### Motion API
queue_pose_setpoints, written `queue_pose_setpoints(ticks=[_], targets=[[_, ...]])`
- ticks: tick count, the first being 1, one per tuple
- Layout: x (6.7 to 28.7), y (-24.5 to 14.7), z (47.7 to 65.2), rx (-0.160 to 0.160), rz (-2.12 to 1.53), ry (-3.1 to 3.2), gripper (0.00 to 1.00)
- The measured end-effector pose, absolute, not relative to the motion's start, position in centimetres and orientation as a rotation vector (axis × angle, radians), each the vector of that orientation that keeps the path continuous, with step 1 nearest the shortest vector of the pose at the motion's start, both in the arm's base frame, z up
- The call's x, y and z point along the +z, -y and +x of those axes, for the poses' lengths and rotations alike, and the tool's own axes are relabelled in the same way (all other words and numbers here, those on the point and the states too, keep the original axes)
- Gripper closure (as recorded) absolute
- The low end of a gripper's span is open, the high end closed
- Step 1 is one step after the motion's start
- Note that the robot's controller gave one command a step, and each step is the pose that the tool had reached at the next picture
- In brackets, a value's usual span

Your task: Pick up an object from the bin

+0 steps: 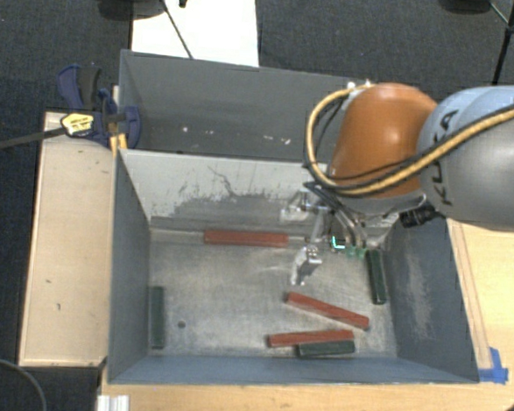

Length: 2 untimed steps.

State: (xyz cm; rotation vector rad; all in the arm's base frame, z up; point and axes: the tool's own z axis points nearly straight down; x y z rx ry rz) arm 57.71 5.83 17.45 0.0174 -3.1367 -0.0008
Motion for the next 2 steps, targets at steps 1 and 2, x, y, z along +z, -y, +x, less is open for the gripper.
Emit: queue_pose_setpoints(ticks=[1,2], targets=[[17.9,-5.8,57.9,-0.002,0.015,3.145,0.00],[12.3,-1.9,54.6,-0.001,0.146,3.144,0.00]])
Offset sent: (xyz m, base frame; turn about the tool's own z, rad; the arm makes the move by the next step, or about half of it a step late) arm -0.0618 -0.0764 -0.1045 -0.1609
